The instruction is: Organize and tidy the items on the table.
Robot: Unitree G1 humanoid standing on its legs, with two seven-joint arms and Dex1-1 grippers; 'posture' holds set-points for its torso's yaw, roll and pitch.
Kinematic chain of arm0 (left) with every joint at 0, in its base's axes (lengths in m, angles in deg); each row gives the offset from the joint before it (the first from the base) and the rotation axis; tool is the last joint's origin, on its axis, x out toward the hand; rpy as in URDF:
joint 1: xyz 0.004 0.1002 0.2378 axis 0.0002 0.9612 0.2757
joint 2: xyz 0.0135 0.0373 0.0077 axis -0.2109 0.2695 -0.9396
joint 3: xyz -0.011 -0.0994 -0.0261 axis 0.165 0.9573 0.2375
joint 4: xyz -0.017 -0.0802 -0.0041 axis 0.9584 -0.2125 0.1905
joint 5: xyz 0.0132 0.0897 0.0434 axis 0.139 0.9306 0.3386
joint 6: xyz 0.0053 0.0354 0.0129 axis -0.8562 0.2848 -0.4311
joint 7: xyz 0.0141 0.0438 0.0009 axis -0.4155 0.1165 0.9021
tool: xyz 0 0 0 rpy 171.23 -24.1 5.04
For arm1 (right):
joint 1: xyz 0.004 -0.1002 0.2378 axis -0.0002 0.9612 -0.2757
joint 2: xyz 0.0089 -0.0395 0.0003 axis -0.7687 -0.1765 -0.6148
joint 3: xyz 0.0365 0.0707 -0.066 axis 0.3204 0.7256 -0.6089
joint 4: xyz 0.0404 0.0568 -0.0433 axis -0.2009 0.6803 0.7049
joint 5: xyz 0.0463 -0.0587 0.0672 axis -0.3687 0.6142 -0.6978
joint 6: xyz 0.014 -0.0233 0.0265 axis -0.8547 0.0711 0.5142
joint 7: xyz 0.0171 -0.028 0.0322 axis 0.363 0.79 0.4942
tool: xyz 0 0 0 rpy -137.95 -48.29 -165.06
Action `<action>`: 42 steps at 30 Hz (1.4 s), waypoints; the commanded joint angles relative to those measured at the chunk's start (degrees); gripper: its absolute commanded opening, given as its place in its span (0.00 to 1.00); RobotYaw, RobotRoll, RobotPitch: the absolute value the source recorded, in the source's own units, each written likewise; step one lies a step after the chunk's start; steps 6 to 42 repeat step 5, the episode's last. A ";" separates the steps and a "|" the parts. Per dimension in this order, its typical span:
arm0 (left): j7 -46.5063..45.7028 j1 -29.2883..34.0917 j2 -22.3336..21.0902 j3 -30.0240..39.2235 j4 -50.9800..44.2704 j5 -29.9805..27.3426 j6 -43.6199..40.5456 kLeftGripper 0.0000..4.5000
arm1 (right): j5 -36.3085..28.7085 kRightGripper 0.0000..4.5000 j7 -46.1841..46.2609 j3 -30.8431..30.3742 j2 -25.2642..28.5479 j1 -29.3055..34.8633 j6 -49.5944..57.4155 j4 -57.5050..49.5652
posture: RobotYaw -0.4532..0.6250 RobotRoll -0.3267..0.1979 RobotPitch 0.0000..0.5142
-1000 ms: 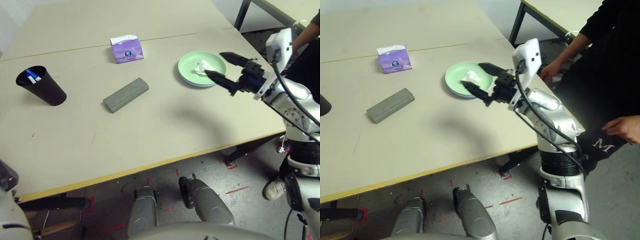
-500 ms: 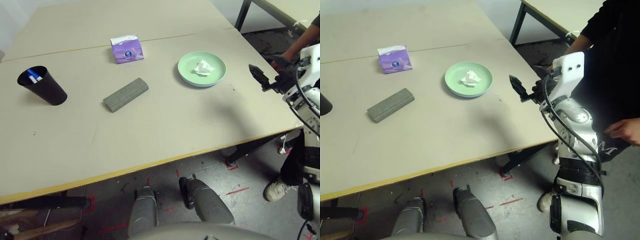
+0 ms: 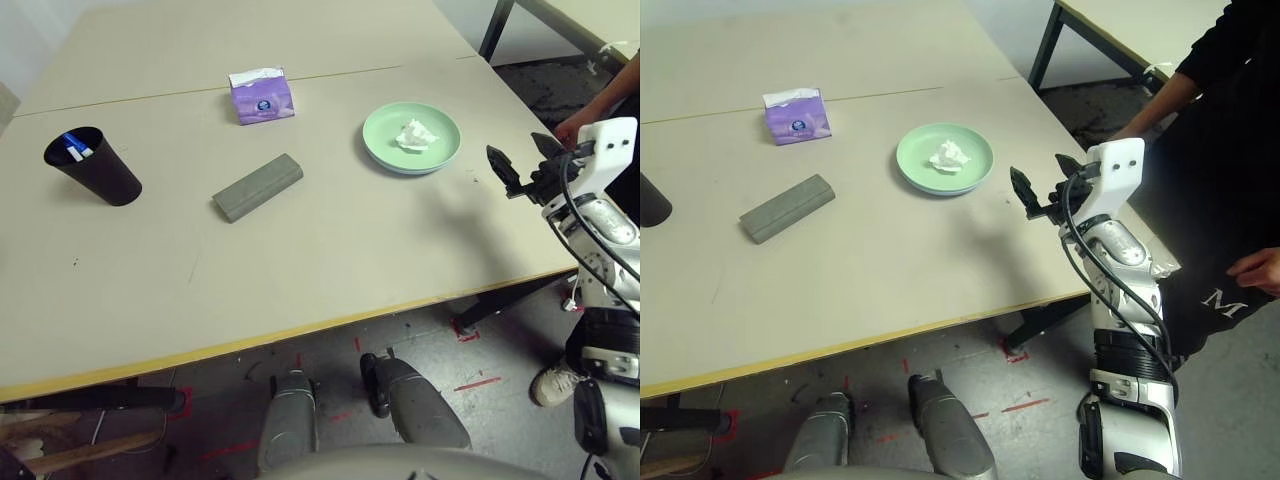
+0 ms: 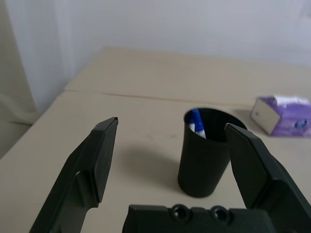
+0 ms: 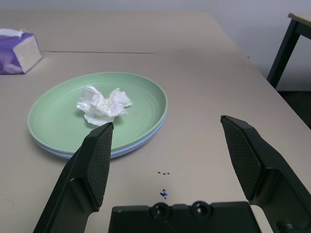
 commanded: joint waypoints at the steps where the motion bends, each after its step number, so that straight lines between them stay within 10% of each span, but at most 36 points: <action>1: -0.21 2.91 0.20 1.24 -1.28 0.49 -0.85 0.99 | 0.18 1.00 0.90 -0.18 -0.40 1.27 1.00 -1.67 | 0.39 0.62 0.49; 42: -0.60 4.87 0.72 2.36 -2.48 -0.22 -0.91 0.99 | -0.08 1.00 1.24 -0.24 -0.67 2.23 1.46 -2.76 | 0.39 0.62 0.50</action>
